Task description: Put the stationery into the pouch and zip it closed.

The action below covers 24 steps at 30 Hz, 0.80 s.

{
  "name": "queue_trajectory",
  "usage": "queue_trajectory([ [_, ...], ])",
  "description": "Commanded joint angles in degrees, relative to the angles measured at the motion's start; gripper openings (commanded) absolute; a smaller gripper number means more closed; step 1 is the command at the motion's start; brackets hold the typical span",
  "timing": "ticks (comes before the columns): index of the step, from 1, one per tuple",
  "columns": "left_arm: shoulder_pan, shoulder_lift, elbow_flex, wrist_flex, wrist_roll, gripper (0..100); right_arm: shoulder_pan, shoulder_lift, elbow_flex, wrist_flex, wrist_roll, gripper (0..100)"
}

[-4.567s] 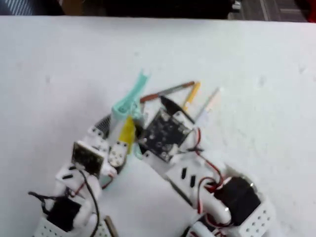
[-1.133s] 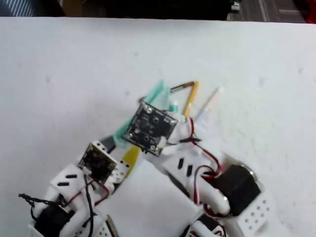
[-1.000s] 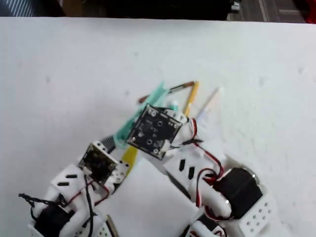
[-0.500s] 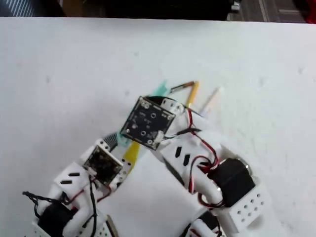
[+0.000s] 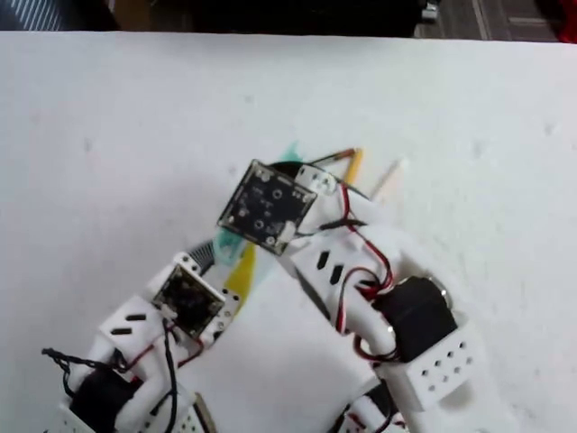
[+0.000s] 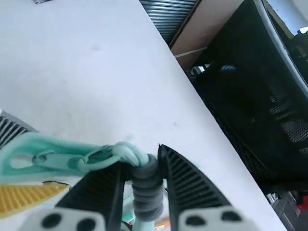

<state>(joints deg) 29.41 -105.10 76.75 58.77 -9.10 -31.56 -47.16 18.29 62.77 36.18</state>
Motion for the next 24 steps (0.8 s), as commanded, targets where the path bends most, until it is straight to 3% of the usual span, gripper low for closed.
queue_trajectory([
  [1,0.48,0.4,1.93,0.97,-1.32,2,6.81,-0.13,-1.41,-4.26,0.18,1.6],
  [10,0.57,0.4,-3.34,6.77,-1.14,2,10.77,1.45,-1.58,-7.34,0.18,1.6],
  [24,0.57,0.4,-3.34,6.95,-1.14,2,16.84,9.54,-1.67,-15.43,-0.18,1.6],
])
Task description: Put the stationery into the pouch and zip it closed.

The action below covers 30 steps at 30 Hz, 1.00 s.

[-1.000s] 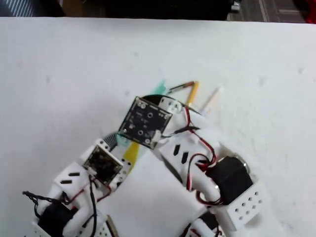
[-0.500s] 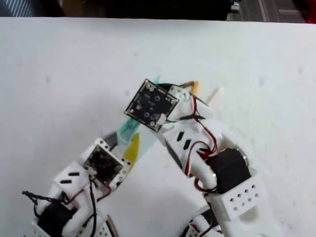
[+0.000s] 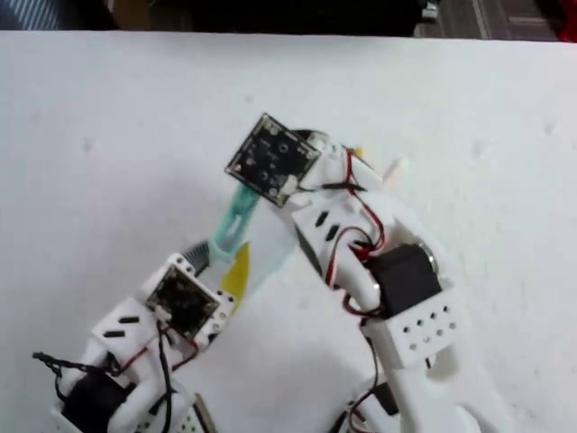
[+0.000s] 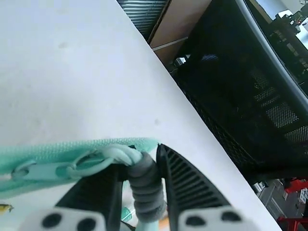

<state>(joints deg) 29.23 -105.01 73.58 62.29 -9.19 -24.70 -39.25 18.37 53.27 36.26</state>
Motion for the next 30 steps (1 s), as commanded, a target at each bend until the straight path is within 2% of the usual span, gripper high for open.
queue_trajectory([
  [1,0.84,0.31,-0.18,3.43,-1.05,2,10.51,2.07,-1.76,-6.64,-0.26,1.6],
  [10,0.66,0.31,-0.18,3.52,-1.05,2,14.37,4.97,-1.85,-10.15,-0.26,1.6],
  [30,0.66,0.31,-0.18,3.52,-1.05,2,13.58,5.23,-1.67,-9.8,-0.26,1.6],
])
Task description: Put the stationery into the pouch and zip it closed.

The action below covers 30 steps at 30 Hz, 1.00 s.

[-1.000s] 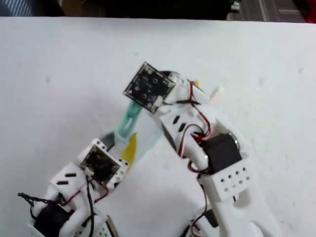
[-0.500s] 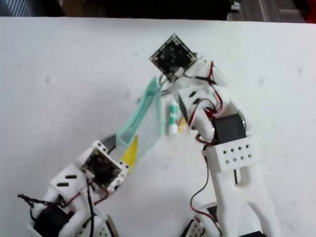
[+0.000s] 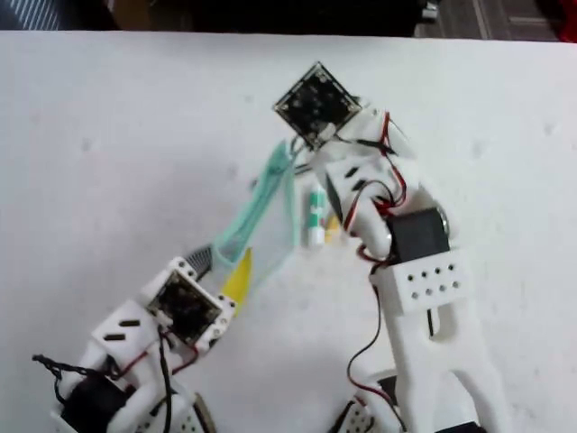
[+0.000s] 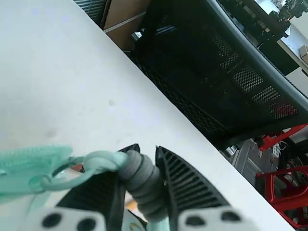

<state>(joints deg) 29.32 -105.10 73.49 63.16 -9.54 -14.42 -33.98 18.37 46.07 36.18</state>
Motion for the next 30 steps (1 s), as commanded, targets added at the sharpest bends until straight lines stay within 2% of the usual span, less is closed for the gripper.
queue_trajectory([
  [1,0.57,0.4,-0.09,2.64,-0.7,2,3.3,-0.04,-1.67,-2.59,-0.18,1.6],
  [14,0.57,0.4,0.0,2.64,-0.7,2,3.38,-0.48,-1.67,-2.51,-0.09,1.6],
  [25,0.57,0.4,0.0,2.64,-0.7,2,7.16,-0.04,-1.76,-2.68,-0.09,1.6],
  [30,0.57,0.4,0.0,2.64,-0.7,2,5.41,-0.75,-1.93,0.66,-0.18,2.0],
])
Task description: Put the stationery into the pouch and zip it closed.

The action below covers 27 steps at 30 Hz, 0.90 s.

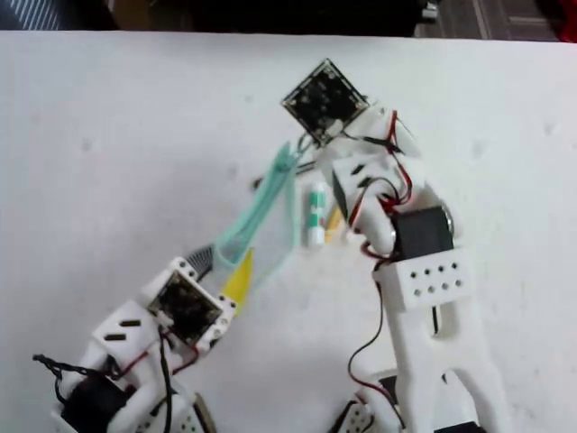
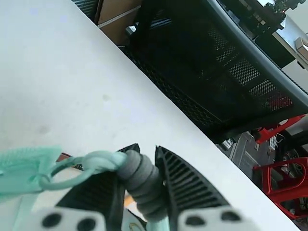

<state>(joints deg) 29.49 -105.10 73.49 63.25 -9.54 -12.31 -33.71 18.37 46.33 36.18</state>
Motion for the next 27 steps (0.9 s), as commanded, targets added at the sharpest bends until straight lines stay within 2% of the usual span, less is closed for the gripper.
queue_trajectory([
  [1,0.31,0.4,0.0,2.46,-0.7,2,2.24,-1.63,-2.11,1.98,-0.18,3.6],
  [3,0.31,0.4,0.0,2.37,-0.7,2,0.04,-3.47,-2.02,6.81,-0.18,12.2],
  [6,0.31,0.4,0.0,2.2,-0.7,2,-4.97,-7.16,-2.02,14.99,-0.09,30.6],
  [8,0.31,0.4,0.0,2.2,-0.7,2,-8.22,-9.8,-2.11,20.79,0.09,35.9],
  [18,0.31,0.4,0.0,2.11,-0.7,2,-20.18,-29.14,-2.37,47.08,0.26,33.0],
  [24,0.22,0.4,-0.53,2.2,-0.7,2,-21.23,-39.43,-2.46,50.86,0.26,33.0],
  [27,-3.03,0.4,-3.52,2.9,-0.62,2,-17.71,-40.04,-2.46,49.54,0.09,32.9],
])
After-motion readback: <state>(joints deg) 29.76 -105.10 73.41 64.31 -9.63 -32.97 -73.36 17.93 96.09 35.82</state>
